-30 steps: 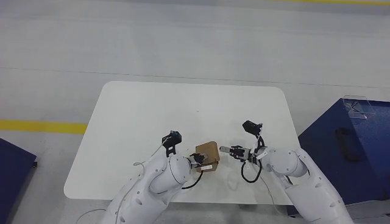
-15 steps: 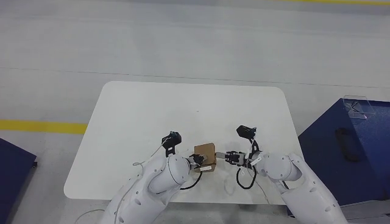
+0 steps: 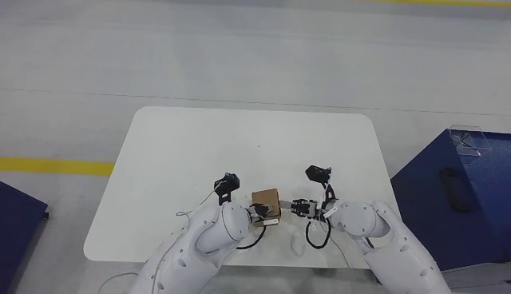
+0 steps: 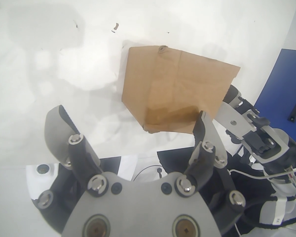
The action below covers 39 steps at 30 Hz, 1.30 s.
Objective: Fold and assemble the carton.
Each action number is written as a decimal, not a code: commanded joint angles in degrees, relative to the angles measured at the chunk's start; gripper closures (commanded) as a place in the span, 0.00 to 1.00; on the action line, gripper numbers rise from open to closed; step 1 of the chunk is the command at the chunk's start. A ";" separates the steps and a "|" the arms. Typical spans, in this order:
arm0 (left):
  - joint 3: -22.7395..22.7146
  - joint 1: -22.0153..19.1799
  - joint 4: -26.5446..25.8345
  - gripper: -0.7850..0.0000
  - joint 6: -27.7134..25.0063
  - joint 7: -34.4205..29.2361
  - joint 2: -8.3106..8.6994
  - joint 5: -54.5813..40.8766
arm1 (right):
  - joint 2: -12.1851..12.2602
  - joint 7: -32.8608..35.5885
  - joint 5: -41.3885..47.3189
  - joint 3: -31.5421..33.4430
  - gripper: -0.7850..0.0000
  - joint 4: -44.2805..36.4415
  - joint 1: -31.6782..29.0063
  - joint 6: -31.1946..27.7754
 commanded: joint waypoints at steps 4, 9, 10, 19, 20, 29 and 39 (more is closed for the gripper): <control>-0.12 0.05 -0.04 0.00 0.07 0.07 0.05 -0.30 | -0.31 -0.23 -0.42 -0.84 0.00 0.43 0.52 0.54; -0.09 0.02 0.05 0.00 0.04 0.05 0.12 -0.40 | -0.54 -0.22 -0.58 -1.17 0.00 1.17 0.97 0.92; -0.08 0.01 0.05 0.00 0.05 0.05 0.13 -0.42 | -0.58 -0.32 -0.61 -1.19 0.00 1.34 1.05 1.01; -0.21 0.01 0.09 0.00 -0.01 -0.01 0.24 -0.66 | -0.93 -0.34 -0.60 -1.48 0.00 2.34 1.59 1.38; -0.20 0.00 0.19 0.00 -0.04 -0.04 0.25 -0.68 | -0.98 -0.32 -0.55 -1.56 0.00 2.51 1.68 1.42; 0.26 -0.34 0.64 0.00 0.12 0.12 0.23 -0.75 | -1.29 -0.19 -0.89 -1.93 0.00 2.74 2.00 1.47; 0.76 -0.68 1.02 0.00 0.35 0.35 0.32 -0.99 | -1.46 -0.12 -0.15 -1.02 0.00 1.52 2.10 2.33</control>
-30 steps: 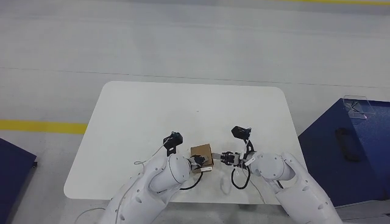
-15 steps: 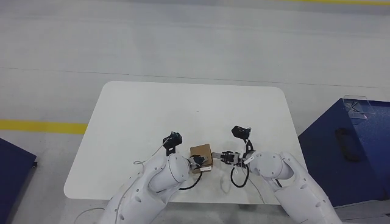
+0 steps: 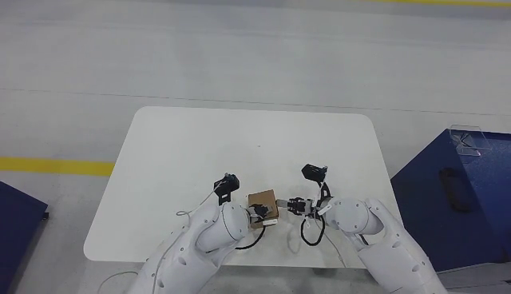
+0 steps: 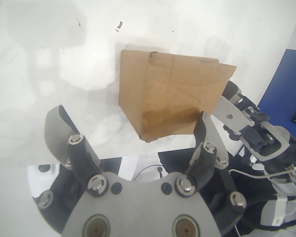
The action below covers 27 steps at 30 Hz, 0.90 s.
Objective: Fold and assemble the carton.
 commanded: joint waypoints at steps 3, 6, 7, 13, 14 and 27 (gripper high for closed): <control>0.19 -0.19 0.15 0.00 0.14 0.14 0.07 -0.23 | 0.11 0.02 1.22 1.25 0.00 -1.56 -0.71 -0.29; 0.23 -0.26 0.07 0.00 0.31 0.31 0.12 -0.49 | 0.17 0.26 -0.22 0.91 0.00 -2.21 -1.24 -0.17; 0.24 -0.26 -0.03 0.00 0.35 0.35 0.15 -0.51 | 0.11 0.23 -0.80 0.43 0.00 -2.18 -1.29 0.01; 0.05 0.05 -0.64 0.00 0.50 0.50 0.37 -0.62 | -0.64 -2.07 -3.93 -2.48 0.00 -0.45 -0.37 2.43; -0.01 0.10 -0.72 0.00 0.49 0.49 0.40 -0.67 | -0.78 -2.20 -3.93 -2.78 0.00 -0.24 -0.09 2.65; -4.14 3.15 -7.31 0.00 -3.44 4.38 1.19 -1.42 | -0.49 -0.58 -0.25 2.14 0.00 -1.69 -0.53 3.29</control>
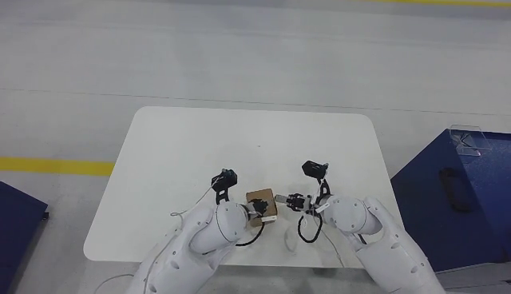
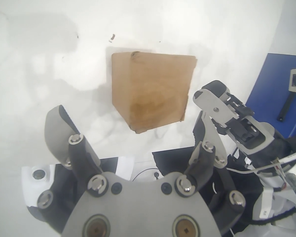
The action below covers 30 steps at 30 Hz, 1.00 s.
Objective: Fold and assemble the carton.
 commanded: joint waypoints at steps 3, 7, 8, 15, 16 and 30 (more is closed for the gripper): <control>-3.46 3.37 -5.39 0.00 -5.06 2.69 0.95 0.55 | 0.33 1.23 2.62 3.03 0.00 -0.70 -0.64 1.13; -3.73 3.69 -5.93 0.00 -5.52 2.86 1.05 0.68 | 0.33 1.23 2.62 3.03 0.00 -0.70 -0.64 1.13; -3.73 3.69 -5.93 0.00 -5.52 2.86 1.05 0.68 | 0.33 1.23 2.62 3.03 0.00 -0.70 -0.64 1.13; -3.73 3.69 -5.93 0.00 -5.52 2.86 1.05 0.68 | 0.33 1.23 2.62 3.03 0.00 -0.70 -0.64 1.13; -3.73 3.69 -5.93 0.00 -5.52 2.86 1.05 0.68 | 0.33 1.23 2.62 3.03 0.00 -0.70 -0.64 1.13; -17.26 10.28 -7.78 0.00 -44.90 -3.46 6.32 10.94 | -0.72 -4.49 27.35 12.60 0.00 1.80 -2.51 13.63</control>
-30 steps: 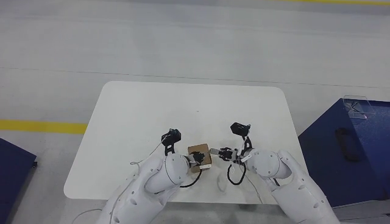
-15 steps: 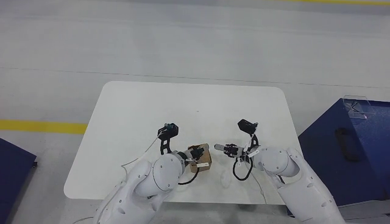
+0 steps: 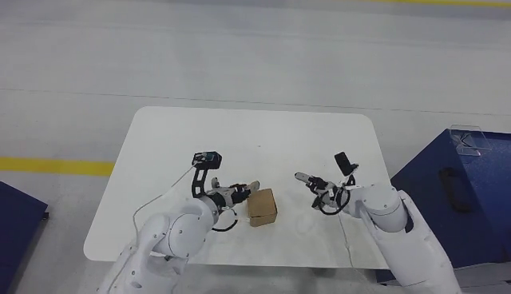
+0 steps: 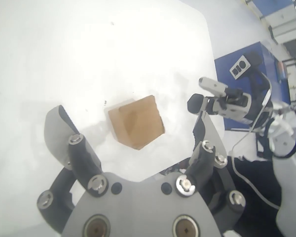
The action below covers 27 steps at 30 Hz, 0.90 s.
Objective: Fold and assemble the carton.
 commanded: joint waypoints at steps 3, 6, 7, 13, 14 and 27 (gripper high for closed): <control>-4.43 1.10 1.85 0.00 -20.24 -6.81 1.69 -0.03 | -0.52 -1.34 7.27 0.91 0.00 2.08 0.20 4.28; -5.24 1.79 3.18 0.00 -30.42 -10.21 2.38 -3.30 | -0.84 1.96 12.80 0.62 0.00 4.84 1.22 6.91; -5.70 1.92 3.90 0.00 -32.48 -10.53 2.48 -6.11 | -0.86 2.96 13.17 0.19 0.00 5.40 1.80 6.82; -5.94 2.09 5.12 0.00 -33.14 -11.90 2.56 -8.96 | -0.86 1.69 12.74 0.60 0.00 5.28 2.51 3.66; -5.94 2.09 5.12 0.00 -33.14 -11.90 2.56 -8.96 | -0.86 1.69 12.74 0.60 0.00 5.28 2.51 3.66; 2.09 -4.58 13.24 0.00 -61.03 1.42 3.26 23.35 | -3.59 -9.62 22.41 -3.85 0.00 11.80 9.88 6.35</control>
